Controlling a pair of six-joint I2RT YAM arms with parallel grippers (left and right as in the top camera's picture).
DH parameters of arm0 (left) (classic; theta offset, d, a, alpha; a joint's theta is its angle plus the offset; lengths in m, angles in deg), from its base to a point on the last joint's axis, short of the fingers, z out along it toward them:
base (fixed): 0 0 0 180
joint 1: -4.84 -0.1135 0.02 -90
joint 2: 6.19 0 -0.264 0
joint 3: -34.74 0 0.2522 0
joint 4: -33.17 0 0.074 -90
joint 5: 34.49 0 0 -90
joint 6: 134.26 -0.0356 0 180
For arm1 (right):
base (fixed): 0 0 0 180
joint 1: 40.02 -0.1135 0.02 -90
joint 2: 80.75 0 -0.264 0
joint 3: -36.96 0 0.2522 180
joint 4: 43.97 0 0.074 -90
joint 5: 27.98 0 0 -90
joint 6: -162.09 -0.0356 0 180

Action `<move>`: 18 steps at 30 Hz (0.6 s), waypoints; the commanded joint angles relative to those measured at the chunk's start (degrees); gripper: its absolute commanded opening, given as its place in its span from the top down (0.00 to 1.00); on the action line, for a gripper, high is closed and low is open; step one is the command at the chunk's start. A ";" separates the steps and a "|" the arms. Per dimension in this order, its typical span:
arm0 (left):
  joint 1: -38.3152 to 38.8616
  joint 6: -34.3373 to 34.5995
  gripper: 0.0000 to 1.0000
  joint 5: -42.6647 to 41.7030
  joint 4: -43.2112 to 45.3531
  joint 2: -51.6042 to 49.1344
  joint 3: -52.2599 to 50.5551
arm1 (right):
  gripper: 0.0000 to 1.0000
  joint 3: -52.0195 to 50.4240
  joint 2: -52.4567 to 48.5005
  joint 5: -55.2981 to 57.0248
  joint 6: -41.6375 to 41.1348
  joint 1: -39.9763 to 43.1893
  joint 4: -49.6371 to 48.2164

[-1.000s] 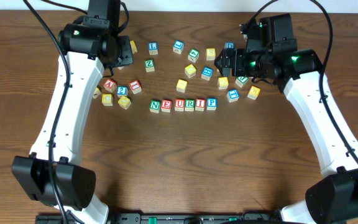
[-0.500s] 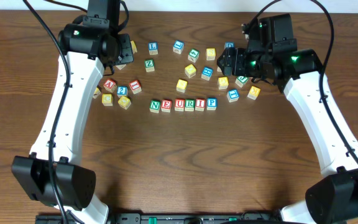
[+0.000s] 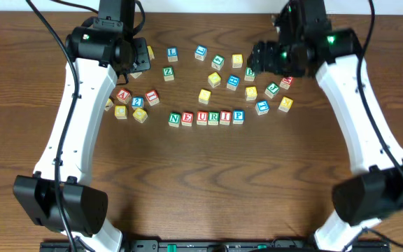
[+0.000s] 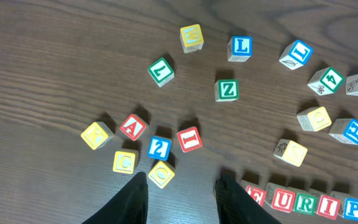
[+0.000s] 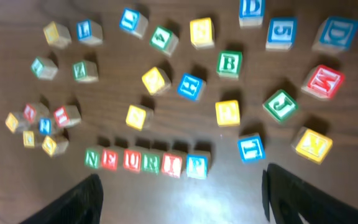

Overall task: Spell out NEURIPS
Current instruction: 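Move the right gripper from its park pose over the upper-right blocks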

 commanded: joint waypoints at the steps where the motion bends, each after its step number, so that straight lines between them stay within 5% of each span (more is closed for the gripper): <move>1: -0.31 -0.37 0.64 0.09 0.00 -1.07 -0.35 | 0.21 6.19 -5.07 1.55 1.16 -0.83 2.64; 18: -0.31 -0.37 0.64 0.09 -0.02 -1.07 -0.35 | 0.20 7.54 -9.09 2.95 0.81 -0.96 2.73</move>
